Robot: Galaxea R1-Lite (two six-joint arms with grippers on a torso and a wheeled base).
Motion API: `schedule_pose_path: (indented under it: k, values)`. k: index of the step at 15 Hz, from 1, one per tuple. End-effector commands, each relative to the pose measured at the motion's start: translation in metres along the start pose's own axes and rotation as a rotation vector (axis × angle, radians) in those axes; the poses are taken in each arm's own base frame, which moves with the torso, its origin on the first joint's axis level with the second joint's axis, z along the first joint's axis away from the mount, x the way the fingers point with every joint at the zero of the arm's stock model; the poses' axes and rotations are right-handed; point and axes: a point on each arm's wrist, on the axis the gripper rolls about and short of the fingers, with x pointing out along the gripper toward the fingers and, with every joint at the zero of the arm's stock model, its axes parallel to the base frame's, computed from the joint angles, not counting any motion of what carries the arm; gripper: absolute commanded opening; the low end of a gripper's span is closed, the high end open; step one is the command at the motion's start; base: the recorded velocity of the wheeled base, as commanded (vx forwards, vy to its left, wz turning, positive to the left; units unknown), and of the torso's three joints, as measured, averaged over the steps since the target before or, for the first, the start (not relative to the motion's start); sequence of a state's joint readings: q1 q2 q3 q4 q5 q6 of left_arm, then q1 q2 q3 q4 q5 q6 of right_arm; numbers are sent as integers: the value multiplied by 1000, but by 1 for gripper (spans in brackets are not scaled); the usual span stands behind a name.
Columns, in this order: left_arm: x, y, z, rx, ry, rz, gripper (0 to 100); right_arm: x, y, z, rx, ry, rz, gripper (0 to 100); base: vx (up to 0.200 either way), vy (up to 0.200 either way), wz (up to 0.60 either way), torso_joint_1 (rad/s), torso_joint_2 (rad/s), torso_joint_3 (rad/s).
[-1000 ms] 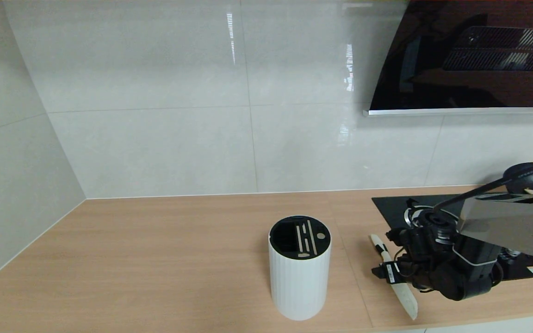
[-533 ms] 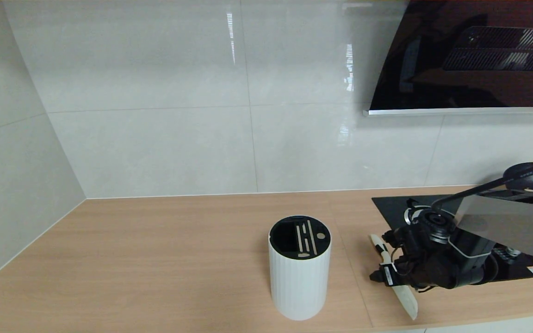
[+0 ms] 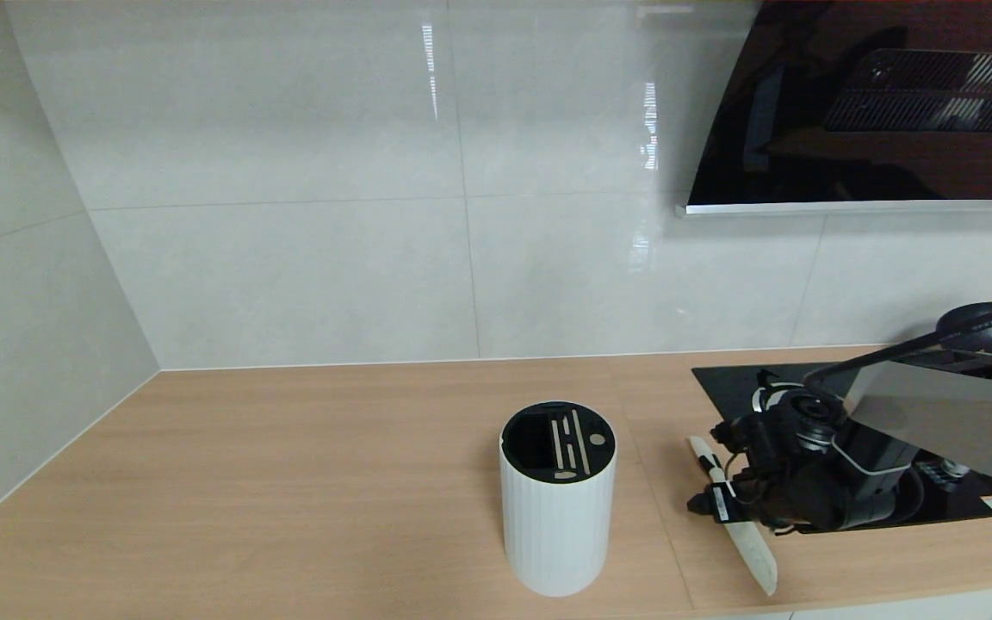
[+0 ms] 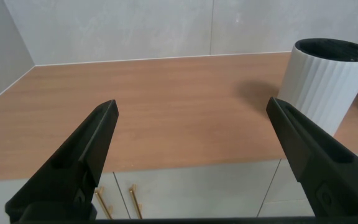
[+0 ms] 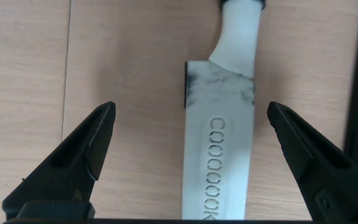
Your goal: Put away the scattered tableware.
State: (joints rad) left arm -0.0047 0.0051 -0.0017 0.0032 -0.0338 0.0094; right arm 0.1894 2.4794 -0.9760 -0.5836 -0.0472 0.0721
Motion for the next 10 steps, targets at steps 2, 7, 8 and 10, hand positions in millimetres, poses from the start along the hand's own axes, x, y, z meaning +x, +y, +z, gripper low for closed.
schedule_pose_path:
  k: [2,7,8,10]
  values:
    - [0,0,0,0,1,0,100,0,0,2,-2,-7,-16,100,0,0,0,0,0,0]
    - [0,0,0,0,1,0,100,-1,0,3,-18,92,-53,100,0,0,0,0,0,0]
    - [0,0,0,0,1,0,100,-1,0,3,-18,92,-53,100,0,0,0,0,0,0]
    - [0,0,0,0,1,0,100,-1,0,3,-16,91,-51,100,0,0,0,0,0,0]
